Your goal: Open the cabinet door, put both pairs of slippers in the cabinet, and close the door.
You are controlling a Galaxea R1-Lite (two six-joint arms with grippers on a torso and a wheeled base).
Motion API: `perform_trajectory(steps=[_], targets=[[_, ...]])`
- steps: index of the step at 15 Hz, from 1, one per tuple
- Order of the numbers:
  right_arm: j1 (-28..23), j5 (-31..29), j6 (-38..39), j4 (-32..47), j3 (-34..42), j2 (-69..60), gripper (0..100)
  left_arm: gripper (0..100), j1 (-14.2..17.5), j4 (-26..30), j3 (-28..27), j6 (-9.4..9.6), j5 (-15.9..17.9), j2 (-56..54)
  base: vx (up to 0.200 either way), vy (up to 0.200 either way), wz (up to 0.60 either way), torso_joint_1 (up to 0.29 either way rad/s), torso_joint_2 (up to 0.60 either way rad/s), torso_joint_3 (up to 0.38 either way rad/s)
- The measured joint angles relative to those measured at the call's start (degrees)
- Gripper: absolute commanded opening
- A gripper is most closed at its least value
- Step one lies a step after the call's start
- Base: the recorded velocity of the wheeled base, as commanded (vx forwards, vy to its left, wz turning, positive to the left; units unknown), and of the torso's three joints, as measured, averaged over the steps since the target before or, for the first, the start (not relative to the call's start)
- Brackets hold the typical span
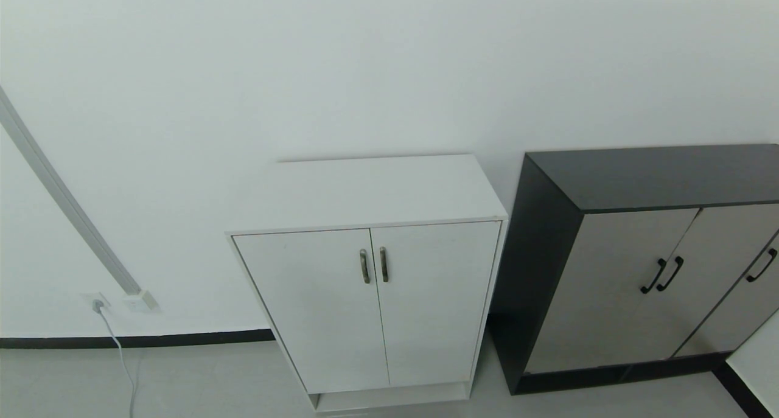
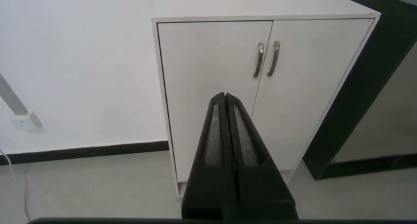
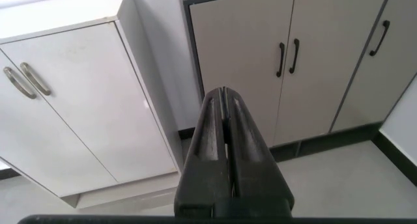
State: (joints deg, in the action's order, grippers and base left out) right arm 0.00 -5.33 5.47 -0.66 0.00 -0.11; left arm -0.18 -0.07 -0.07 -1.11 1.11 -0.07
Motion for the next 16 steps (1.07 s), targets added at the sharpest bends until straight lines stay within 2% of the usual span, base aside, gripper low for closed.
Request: perform_trajectory(steps=[16], targets=[[0.0,0.6,-1.35,0.06,0.0,-0.05,0,0,0.0,0.0,0.0,0.11,0.01,0.0,0.0,0.0,0.0,0.0,0.0,0.0]])
